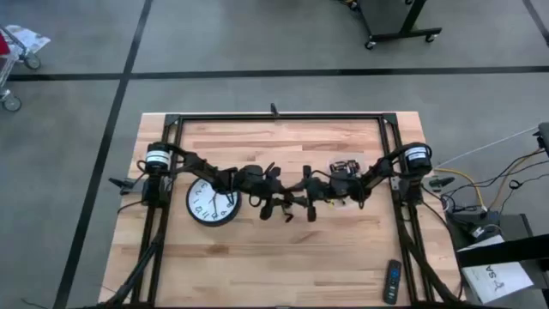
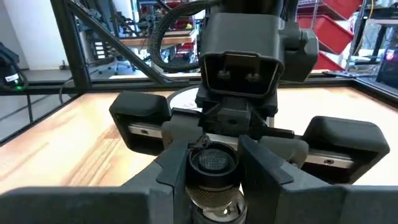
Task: Insert battery
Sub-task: Close the black battery compartment
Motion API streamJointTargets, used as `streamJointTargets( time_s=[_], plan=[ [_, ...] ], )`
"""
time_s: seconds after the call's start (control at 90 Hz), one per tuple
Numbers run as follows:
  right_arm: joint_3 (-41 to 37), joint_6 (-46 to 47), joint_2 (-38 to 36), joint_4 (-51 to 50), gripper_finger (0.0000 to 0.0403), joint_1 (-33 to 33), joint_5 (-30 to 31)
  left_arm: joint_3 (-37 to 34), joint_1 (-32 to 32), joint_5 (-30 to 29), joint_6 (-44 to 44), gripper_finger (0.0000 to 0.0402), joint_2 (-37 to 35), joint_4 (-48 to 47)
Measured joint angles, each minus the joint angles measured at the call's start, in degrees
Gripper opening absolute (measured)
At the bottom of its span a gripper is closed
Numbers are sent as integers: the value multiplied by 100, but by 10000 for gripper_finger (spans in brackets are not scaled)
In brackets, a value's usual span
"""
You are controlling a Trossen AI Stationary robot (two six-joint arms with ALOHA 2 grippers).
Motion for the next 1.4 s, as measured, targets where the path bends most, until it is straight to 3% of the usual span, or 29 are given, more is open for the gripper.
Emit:
streamJointTargets(
  time_s=[0.778,1.133,1.4],
  plan=[
    [-99,81,-11,-102,92,17,254,-15,2,-22,-7,108,4,67],
    [-53,199,216,-62,92,27,428,-26,8,-24,-85,174,11,296],
    [-23,231,240,-64,92,55,455,-18,20,-291,68,170,4,50]
  ],
)
